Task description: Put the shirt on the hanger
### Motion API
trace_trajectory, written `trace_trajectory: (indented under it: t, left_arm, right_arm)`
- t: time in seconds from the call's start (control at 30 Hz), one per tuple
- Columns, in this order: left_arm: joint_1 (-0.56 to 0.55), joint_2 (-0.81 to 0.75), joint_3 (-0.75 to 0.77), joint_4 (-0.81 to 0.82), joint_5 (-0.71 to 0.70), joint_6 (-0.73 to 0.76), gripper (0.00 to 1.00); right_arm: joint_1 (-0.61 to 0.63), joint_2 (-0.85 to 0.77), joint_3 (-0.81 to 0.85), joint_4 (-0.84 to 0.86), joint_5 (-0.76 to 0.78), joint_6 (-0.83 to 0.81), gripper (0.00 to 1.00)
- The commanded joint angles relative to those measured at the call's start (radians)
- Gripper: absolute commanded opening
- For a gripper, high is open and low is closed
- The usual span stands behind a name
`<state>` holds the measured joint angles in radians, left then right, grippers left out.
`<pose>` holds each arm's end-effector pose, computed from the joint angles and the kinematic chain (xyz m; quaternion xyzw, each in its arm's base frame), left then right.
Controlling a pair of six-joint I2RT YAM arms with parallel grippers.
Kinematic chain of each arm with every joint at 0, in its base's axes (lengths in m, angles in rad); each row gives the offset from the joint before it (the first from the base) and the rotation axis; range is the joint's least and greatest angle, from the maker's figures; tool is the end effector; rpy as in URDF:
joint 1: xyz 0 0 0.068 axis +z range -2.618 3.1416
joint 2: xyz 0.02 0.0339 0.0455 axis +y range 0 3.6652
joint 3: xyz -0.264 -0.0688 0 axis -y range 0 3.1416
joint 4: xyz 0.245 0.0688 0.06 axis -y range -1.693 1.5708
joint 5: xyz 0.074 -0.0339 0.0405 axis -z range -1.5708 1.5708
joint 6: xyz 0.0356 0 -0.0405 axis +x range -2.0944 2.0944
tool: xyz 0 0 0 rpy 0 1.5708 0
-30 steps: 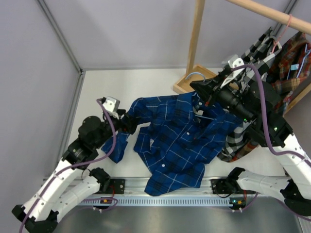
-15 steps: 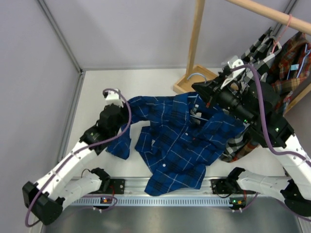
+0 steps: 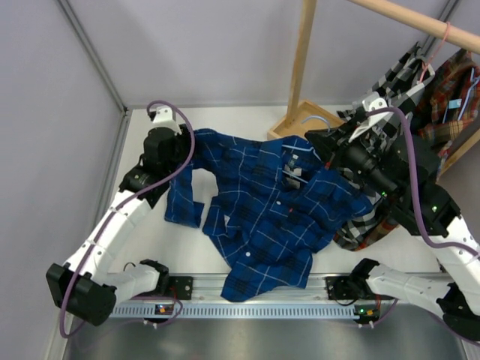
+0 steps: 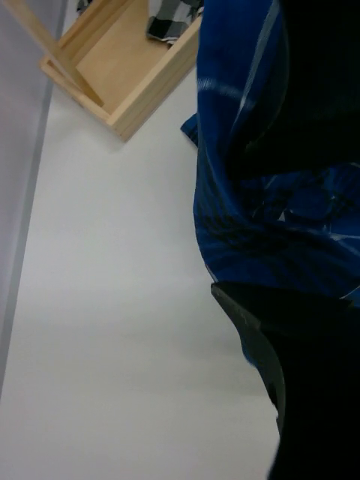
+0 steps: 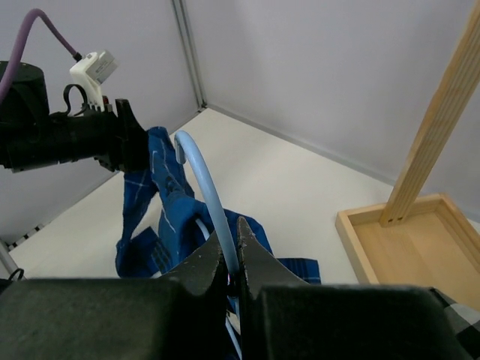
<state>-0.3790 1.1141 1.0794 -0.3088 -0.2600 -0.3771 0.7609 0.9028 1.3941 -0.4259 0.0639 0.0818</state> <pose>0.2380 -0.0850 0.3654 -0.0739 0.8107 -0.1123 0.5698 0.1127 0.1042 0.4964 -0.2056 0.6520 0.2784 0.6746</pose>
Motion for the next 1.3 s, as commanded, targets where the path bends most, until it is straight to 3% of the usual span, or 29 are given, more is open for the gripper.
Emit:
trace_trajectory:
  t: [0.0, 0.1, 0.17, 0.2, 0.23, 0.3, 0.33, 0.43, 0.53, 0.73, 1.0, 1.1, 1.2, 1.23, 1.27]
  left_arm:
    - [0.005, -0.052, 0.054, 0.011, 0.116, 0.053, 0.65]
    - [0.006, -0.089, 0.129, -0.048, 0.107, 0.101, 0.81]
    - [0.005, -0.086, 0.235, -0.094, 0.197, 0.135, 0.91]
    - [0.003, -0.070, 0.266, -0.113, 0.296, 0.174, 0.98]
    - [0.000, -0.054, 0.295, -0.115, 0.528, 0.185, 0.98]
    - [-0.012, -0.008, 0.377, -0.116, 0.766, 0.222, 0.98]
    - [-0.046, 0.044, 0.404, -0.115, 0.953, 0.239, 0.98]
    - [-0.165, 0.127, 0.482, -0.140, 1.086, 0.366, 0.98]
    - [-0.292, 0.177, 0.554, -0.235, 1.096, 0.593, 0.98]
    - [-0.308, 0.291, 0.677, -0.435, 1.182, 0.797, 0.97]
    - [-0.307, 0.483, 0.852, -0.700, 1.205, 0.906, 0.77]
    - [-0.307, 0.492, 0.849, -0.720, 1.234, 0.925, 0.57]
    - [-0.307, 0.480, 0.838, -0.722, 1.245, 0.940, 0.24]
    - [-0.307, 0.475, 0.837, -0.722, 1.251, 0.943, 0.06]
    - [-0.307, 0.472, 0.837, -0.724, 1.255, 0.948, 0.00]
  right_arm:
    - [-0.011, 0.007, 0.032, 0.087, 0.019, 0.006, 0.00]
    - [-0.012, 0.016, 0.031, 0.090, 0.042, 0.006, 0.00]
    - [-0.011, 0.018, 0.023, 0.095, 0.071, 0.025, 0.00]
    - [-0.011, 0.019, 0.019, 0.098, 0.070, 0.033, 0.00]
    - [-0.011, 0.021, 0.016, 0.098, 0.062, 0.033, 0.00]
    - [-0.011, 0.031, 0.014, 0.095, 0.044, 0.026, 0.00]
    - [-0.011, 0.034, 0.014, 0.093, 0.012, 0.023, 0.00]
    - [-0.011, 0.031, 0.011, 0.095, -0.050, 0.021, 0.00]
    - [-0.011, 0.027, 0.006, 0.093, -0.096, 0.033, 0.00]
    - [-0.011, -0.002, -0.020, 0.095, -0.168, 0.021, 0.00]
    - [-0.011, -0.022, -0.041, 0.111, -0.265, -0.004, 0.00]
    - [-0.011, -0.031, -0.049, 0.131, -0.263, -0.005, 0.00]
    - [-0.011, -0.033, -0.050, 0.142, -0.279, -0.005, 0.00]
    - [-0.011, -0.033, -0.052, 0.145, -0.282, -0.004, 0.00]
    - [-0.009, -0.031, -0.055, 0.148, -0.286, -0.001, 0.00]
